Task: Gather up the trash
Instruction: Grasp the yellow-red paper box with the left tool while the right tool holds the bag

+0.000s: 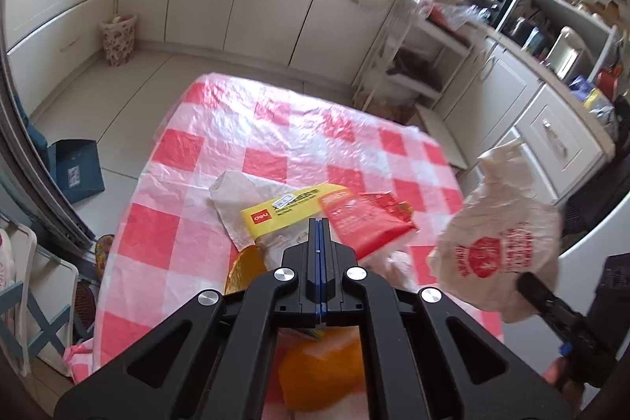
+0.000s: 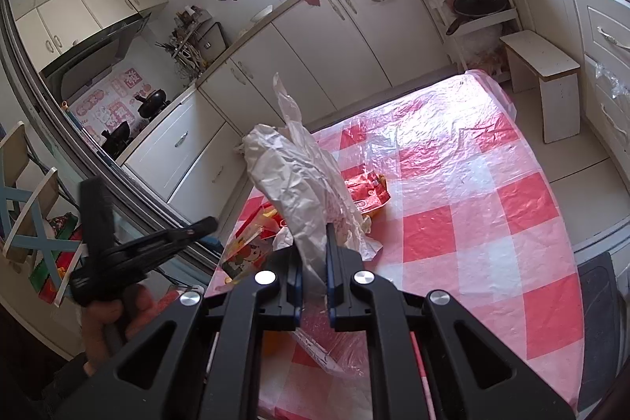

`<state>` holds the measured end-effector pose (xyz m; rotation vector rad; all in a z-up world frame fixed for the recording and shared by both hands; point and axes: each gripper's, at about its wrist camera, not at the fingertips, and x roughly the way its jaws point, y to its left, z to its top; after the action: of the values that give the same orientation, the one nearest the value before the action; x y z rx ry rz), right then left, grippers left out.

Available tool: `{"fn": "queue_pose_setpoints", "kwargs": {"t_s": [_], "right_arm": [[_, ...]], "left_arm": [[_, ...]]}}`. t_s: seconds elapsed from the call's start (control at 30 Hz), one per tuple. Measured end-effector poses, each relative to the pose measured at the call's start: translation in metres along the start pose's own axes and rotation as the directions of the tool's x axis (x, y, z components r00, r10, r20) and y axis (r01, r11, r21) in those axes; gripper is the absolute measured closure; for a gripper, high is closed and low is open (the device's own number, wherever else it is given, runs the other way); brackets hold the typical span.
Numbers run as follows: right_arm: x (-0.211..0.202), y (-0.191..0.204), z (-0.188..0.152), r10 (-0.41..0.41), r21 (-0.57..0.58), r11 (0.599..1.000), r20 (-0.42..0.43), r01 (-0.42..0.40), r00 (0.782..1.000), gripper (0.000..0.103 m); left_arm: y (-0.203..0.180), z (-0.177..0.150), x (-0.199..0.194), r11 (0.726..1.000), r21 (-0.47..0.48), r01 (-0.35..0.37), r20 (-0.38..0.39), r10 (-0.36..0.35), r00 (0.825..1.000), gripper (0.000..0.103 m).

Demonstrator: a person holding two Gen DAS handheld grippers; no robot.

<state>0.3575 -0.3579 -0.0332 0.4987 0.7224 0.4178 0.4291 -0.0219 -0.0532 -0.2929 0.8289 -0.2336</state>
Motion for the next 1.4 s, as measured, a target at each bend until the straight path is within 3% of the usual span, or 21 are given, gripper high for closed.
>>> {"fn": "queue_pose_setpoints", "kwargs": {"t_s": [0.1, 0.2, 0.23, 0.27, 0.33, 0.4, 0.63, 0.83, 0.9, 0.93, 1.03, 1.27, 1.4], "right_arm": [[-0.005, 0.003, -0.004, -0.012, -0.013, 1.000, 0.008, 0.012, 1.000, 0.093], [-0.009, 0.002, -0.011, -0.008, 0.013, 1.000, 0.003, 0.008, 1.000, 0.093], [-0.010, 0.000, -0.012, -0.003, 0.026, 1.000, 0.003, 0.003, 1.000, 0.093], [-0.010, 0.000, -0.013, 0.001, 0.034, 0.999, 0.004, -0.001, 1.000, 0.093], [-0.010, 0.000, -0.013, 0.002, 0.029, 1.000, 0.005, -0.002, 1.000, 0.093], [-0.009, 0.001, -0.012, 0.002, 0.024, 1.000, 0.003, -0.002, 1.000, 0.093], [0.003, -0.004, -0.008, 0.021, 0.044, 0.999, -0.021, -0.020, 1.000, 0.093], [0.009, 0.001, -0.008, 0.039, 0.031, 0.999, -0.041, -0.038, 0.998, 0.093], [0.010, 0.002, -0.009, 0.041, 0.028, 0.999, -0.045, -0.040, 0.998, 0.093], [0.010, 0.003, -0.008, 0.041, 0.027, 0.999, -0.046, -0.040, 0.998, 0.093], [0.010, 0.003, -0.009, 0.040, 0.025, 0.999, -0.048, -0.039, 0.998, 0.093], [0.000, 0.006, -0.008, 0.032, 0.014, 0.999, -0.009, -0.032, 0.999, 0.093], [-0.015, 0.015, -0.009, 0.034, -0.021, 0.999, 0.039, -0.033, 0.999, 0.093]], "left_arm": [[-0.005, -0.002, -0.022, 1.000, 0.017, 0.021, 0.014, -0.021, 1.000, 0.103], [0.009, -0.003, -0.018, 0.998, -0.043, 0.037, -0.050, -0.039, 0.998, 0.100], [0.018, -0.003, -0.012, 0.995, -0.096, 0.041, -0.073, -0.048, 0.996, 0.088], [0.028, -0.005, -0.006, 0.987, -0.152, 0.048, -0.089, -0.062, 0.994, 0.064], [0.051, -0.007, 0.010, 0.958, -0.280, 0.053, -0.110, -0.087, 0.990, 0.047], [0.066, -0.009, 0.028, 0.933, -0.354, 0.063, -0.134, -0.117, 0.984, 0.046], [0.083, -0.007, 0.084, 0.886, -0.461, 0.051, -0.171, -0.145, 0.975, 0.039], [0.079, -0.001, 0.121, 0.861, -0.496, 0.111, -0.185, -0.230, 0.956, 0.039], [0.077, 0.001, 0.127, 0.852, -0.505, 0.141, -0.170, -0.258, 0.951, 0.058], [0.076, 0.002, 0.129, 0.851, -0.500, 0.158, -0.167, -0.274, 0.947, 0.079], [0.070, 0.007, 0.120, 0.864, -0.470, 0.182, -0.125, -0.269, 0.955, 0.096], [0.062, 0.013, 0.056, 0.844, -0.451, 0.289, 0.011, -0.318, 0.948, 0.101], [0.047, 0.007, -0.006, 0.863, -0.381, 0.330, 0.089, -0.321, 0.943, 0.101]]}}
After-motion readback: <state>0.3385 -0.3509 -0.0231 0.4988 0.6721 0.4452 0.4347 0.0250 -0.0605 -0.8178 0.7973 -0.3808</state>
